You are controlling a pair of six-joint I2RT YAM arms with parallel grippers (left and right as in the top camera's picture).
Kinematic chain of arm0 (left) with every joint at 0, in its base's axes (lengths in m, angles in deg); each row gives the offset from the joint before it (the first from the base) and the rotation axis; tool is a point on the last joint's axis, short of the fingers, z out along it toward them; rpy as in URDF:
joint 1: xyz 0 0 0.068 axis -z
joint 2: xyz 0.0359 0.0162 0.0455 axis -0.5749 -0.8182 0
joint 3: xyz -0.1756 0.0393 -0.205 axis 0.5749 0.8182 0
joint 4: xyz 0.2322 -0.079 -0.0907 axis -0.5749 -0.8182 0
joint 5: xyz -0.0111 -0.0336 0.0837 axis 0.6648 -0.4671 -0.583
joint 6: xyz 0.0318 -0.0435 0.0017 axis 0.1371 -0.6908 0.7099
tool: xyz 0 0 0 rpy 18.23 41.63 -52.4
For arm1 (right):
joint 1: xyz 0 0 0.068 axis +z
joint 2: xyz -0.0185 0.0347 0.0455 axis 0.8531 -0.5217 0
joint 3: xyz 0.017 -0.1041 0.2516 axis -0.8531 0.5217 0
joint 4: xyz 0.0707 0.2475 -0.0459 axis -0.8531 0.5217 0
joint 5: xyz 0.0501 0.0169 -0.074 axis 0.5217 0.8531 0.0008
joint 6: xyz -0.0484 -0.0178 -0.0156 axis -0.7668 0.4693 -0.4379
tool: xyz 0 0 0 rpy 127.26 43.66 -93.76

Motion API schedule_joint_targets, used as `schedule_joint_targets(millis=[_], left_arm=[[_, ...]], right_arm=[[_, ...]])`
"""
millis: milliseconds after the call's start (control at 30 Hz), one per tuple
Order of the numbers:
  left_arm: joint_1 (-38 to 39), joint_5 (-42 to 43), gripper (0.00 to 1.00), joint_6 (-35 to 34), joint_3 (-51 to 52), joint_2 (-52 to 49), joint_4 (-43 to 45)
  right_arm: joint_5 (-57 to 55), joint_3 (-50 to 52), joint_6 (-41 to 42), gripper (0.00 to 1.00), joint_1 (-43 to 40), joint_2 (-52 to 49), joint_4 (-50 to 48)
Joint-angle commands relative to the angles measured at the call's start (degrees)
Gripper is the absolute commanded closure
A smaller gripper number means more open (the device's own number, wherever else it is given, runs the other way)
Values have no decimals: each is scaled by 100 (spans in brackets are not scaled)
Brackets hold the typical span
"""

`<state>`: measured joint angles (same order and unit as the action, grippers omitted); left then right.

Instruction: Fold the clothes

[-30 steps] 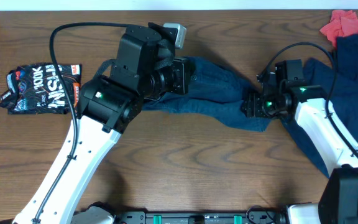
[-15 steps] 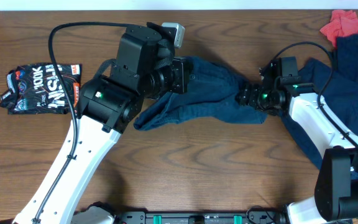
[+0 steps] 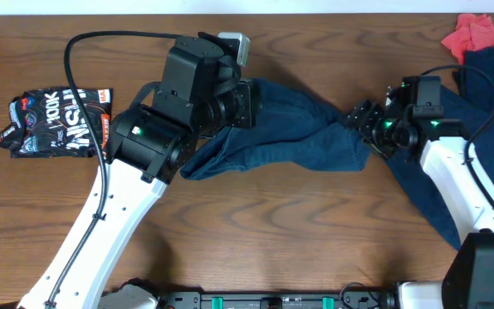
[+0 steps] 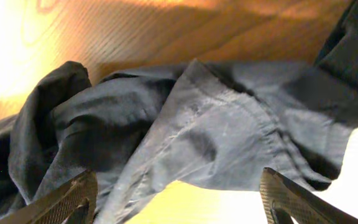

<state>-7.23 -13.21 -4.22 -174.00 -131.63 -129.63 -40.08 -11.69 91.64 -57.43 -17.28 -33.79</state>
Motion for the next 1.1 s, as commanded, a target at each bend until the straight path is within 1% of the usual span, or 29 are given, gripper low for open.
schedule_joint_targets(millis=[0, 133, 233, 267, 300, 333, 367, 400, 500, 567, 600, 667, 733, 800, 900, 933, 967, 1000, 1067], left_arm=[[-2, -72, 94, 136, -168, 42, 68], [-2, -28, 94, 136, -168, 42, 68], [11, -9, 94, 136, -168, 42, 63], [13, -9, 94, 136, -168, 42, 57], [13, -11, 94, 136, -168, 42, 48], [13, -11, 94, 136, -168, 42, 42], [13, -13, 94, 136, -168, 42, 39], [13, -13, 94, 138, -168, 42, 42], [11, -81, 94, 140, -168, 42, 81], [11, -372, 94, 140, -168, 26, 181], [11, -658, 94, 138, -168, -15, 382], [11, -942, 94, 140, -168, -92, 820], [13, -992, 94, 160, -168, -236, 1582], [13, -922, 94, 160, -168, -428, 2553], [13, -549, 94, 149, -168, -719, 4037], [13, -404, 94, 68, -170, -822, 4636], [13, -299, 94, 13, -170, -876, 4992], [13, -127, 94, -109, -170, -940, 5547], [13, -4, 94, -208, -170, -955, 5976]], right_arm=[[-31, 4, 588, 18, 203, -273, -11], [-450, 4, 1117, 19, 369, -614, -146], [-695, 4, 1281, 24, 446, -824, -540], [-726, 4, 1292, 28, 459, -876, -634], [-739, 4, 1292, 35, 472, -905, -695], [-776, 4, 1294, 51, 474, -940, -730], [-822, 4, 1292, 70, 474, -949, -730], [-881, 4, 1290, 98, 472, -949, -713], [-1047, 4, 1209, 99, 457, -929, -551], [-1047, 2, 949, 99, 409, -881, -564], [-1064, -2, 793, 99, 352, -796, -592], [-1067, -37, 592, 99, 232, -614, -621], [-1064, -114, 455, 99, 61, -343, -625], [-1058, -236, 411, 99, -166, 24, -612], [-1117, -455, 326, 99, -549, 693, -533], [-1233, -564, 302, 99, -739, 1001, -431], [-1311, -619, 297, 99, -826, 1137, -361], [-1486, -750, 295, 99, -1025, 1427, -173], [-1705, -914, 219, 99, -1281, 1786, 57]])
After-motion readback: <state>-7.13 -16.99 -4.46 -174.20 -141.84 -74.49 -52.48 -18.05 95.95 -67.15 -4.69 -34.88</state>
